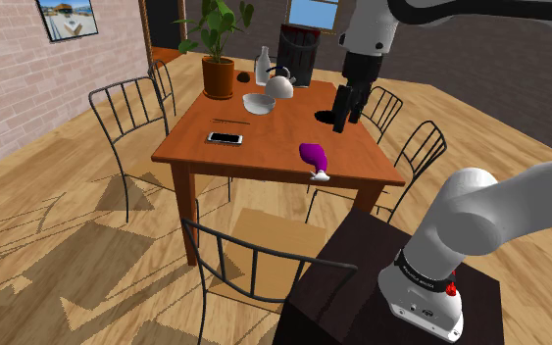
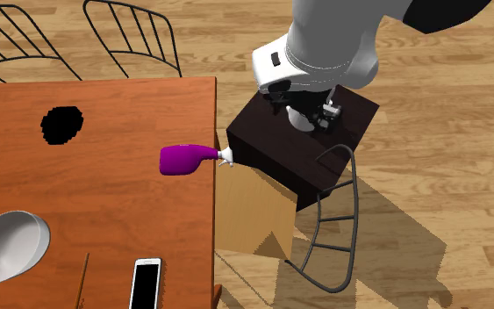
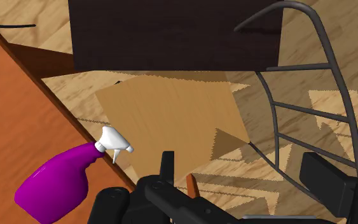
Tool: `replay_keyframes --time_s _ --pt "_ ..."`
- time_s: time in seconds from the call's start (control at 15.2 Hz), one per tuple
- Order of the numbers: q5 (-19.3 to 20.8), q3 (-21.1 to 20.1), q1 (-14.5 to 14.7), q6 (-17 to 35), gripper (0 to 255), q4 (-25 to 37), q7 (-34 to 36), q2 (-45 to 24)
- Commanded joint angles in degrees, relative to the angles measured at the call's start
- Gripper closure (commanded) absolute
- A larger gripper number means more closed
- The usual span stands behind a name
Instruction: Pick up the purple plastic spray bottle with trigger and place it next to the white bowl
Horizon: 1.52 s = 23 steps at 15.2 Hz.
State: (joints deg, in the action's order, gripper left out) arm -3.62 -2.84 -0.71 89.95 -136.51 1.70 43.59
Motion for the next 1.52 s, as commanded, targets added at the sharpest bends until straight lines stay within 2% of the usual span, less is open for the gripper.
replay_keyframes --time_s 0.0,0.73,1.45 --pt "0.0 0.0 0.0 0.0 0 0.0 0.0 0.0" --pt "1.87 1.93 -9.21 25.13 0 -11.76 10.87 -7.59" --pt "3.87 4.7 -18.62 51.15 0 -16.94 21.81 -22.72"
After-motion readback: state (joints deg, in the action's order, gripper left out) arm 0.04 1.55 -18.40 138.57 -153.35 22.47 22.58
